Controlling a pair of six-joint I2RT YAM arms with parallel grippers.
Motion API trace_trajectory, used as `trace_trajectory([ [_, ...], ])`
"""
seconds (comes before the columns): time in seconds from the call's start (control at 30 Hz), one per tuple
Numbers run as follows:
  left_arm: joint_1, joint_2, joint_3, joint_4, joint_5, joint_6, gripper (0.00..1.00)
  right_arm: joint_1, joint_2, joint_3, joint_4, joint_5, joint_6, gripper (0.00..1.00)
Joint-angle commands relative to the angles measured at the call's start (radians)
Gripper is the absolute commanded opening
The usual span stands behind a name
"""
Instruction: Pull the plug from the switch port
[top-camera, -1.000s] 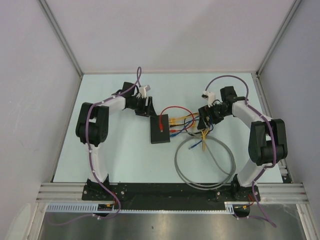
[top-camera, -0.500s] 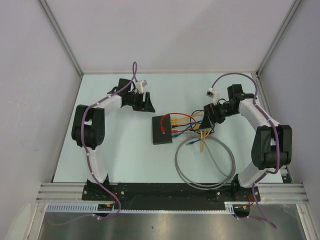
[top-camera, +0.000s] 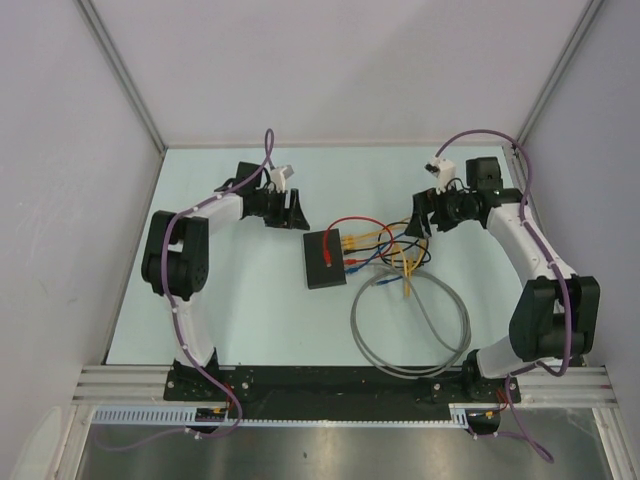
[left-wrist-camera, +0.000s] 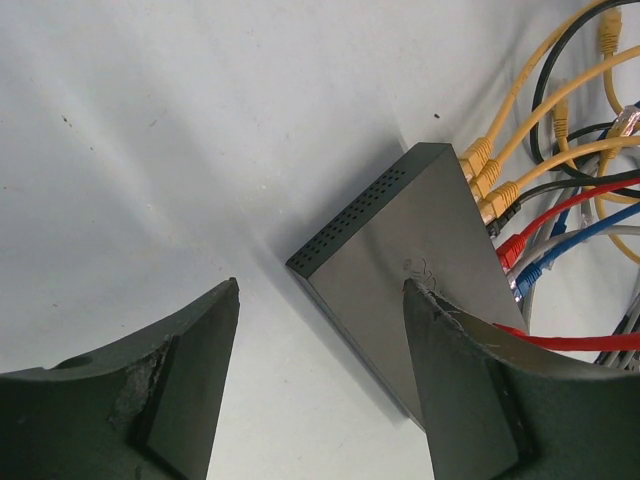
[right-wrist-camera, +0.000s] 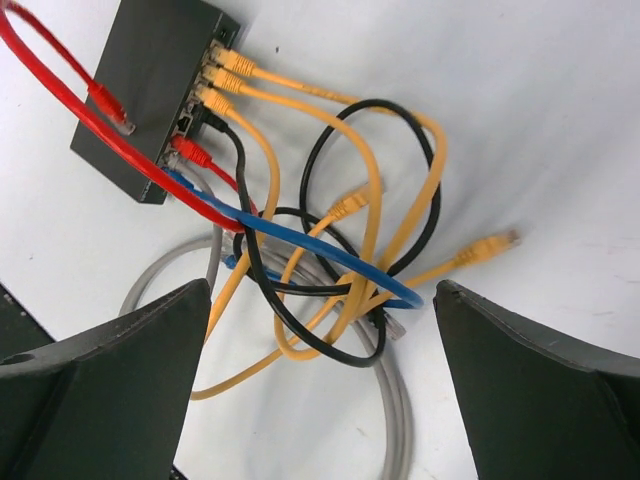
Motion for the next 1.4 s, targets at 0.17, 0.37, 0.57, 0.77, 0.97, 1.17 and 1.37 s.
trace_trajectory([
  [0.17,0.001,-0.092,-0.015,0.012,0.003,-0.027,0.72,-0.011,-0.024,0.128,0.095,0.031,0.041,1.00],
  [0.37,0.006,-0.188,-0.122,0.050,0.057,0.027,0.69,0.026,0.268,0.459,-0.033,-0.077,-0.107,0.81],
  [0.57,0.004,-0.146,-0.130,-0.004,0.075,0.080,0.42,0.087,0.717,0.956,-0.408,-0.136,-0.285,0.69],
  [0.77,0.003,-0.061,-0.098,-0.044,0.043,0.099,0.23,0.131,0.967,1.231,-0.546,-0.185,-0.279,0.69],
  [0.97,-0.015,0.062,0.042,-0.166,0.048,0.157,0.22,0.146,0.984,1.149,-0.508,-0.215,-0.227,0.69],
  [1.17,-0.066,0.157,0.167,-0.208,0.065,0.173,0.21,0.137,0.923,0.995,-0.505,-0.130,-0.248,0.71],
  [1.37,-0.103,0.227,0.281,-0.217,0.083,0.163,0.21,0.121,0.835,0.823,-0.488,-0.078,-0.245,0.72],
])
